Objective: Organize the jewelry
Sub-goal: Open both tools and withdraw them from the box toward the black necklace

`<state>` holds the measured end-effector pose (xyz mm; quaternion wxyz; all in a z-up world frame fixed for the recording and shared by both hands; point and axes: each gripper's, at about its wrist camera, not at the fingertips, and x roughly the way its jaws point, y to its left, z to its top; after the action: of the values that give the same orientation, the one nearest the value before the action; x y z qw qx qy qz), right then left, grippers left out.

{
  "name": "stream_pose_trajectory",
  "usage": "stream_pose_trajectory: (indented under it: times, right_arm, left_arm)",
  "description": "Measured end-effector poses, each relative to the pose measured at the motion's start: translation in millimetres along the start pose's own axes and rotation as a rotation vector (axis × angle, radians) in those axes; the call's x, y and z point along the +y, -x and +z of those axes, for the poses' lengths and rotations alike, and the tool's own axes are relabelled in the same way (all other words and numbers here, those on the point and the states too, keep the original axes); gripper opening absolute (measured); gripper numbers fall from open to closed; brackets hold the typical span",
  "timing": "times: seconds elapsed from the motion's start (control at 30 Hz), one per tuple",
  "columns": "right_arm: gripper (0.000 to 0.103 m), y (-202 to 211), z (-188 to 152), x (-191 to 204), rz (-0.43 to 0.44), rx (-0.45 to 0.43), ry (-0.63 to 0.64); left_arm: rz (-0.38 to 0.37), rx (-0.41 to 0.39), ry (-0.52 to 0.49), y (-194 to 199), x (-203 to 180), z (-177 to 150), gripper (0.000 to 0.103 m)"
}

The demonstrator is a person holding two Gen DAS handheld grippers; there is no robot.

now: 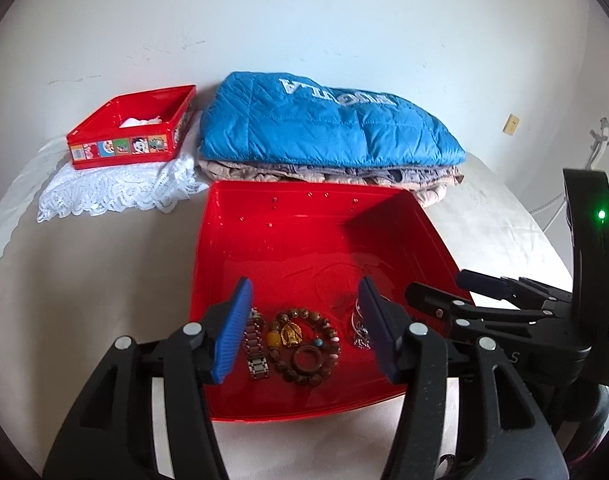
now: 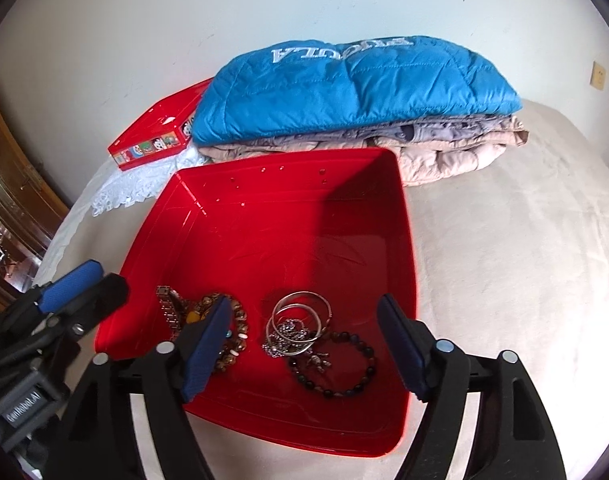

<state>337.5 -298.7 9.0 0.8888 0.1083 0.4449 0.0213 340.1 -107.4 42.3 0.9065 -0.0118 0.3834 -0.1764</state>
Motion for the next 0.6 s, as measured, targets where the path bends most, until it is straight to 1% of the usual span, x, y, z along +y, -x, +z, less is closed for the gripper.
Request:
stream_pose_trajectory:
  times: [0.03,0.1,0.13,0.17,0.2,0.27,0.33,0.43,0.6]
  right_arm:
    - [0.08,2.1,0.2,0.0,-0.008,-0.006,0.003]
    - [0.09,6.3,0.9,0.4,-0.017,-0.022,0.013]
    - [0.093,9.9,1.0,1.1,-0.025,-0.036,0.02]
    - [0.098,12.8,1.4,2.1,-0.032,-0.046,0.024]
    - [0.099,16.3,0.9,2.8,-0.039,-0.056,0.026]
    - [0.099,22.2,-0.8,4.1,-0.056,-0.058,0.029]
    - [0.099,24.4,-3.6,3.0,-0.064,-0.025,0.027]
    - [0.099,28.2,-11.0,-1.4,-0.068,0.012,0.011]
    - [0.099,44.6,-37.9,-5.4,-0.089,0.024,0.003]
  left_arm:
    - [0.007,-0.008,0.004,2.4,1.7,0.9,0.058]
    - [0.019,-0.022,0.016,6.8,5.1,2.6,0.063]
    - [0.027,-0.027,0.024,9.8,7.2,3.5,0.068]
    - [0.031,-0.031,0.03,11.7,8.5,4.4,0.071]
    - [0.035,-0.036,0.038,14.6,10.4,4.6,0.073]
    - [0.044,-0.035,0.042,18.2,13.0,4.6,0.083]
    - [0.057,-0.027,0.045,21.8,15.5,2.2,0.086]
    - [0.09,-0.008,0.052,30.0,20.7,-9.1,0.087]
    - [0.14,0.027,0.051,51.5,29.2,-35.4,0.088]
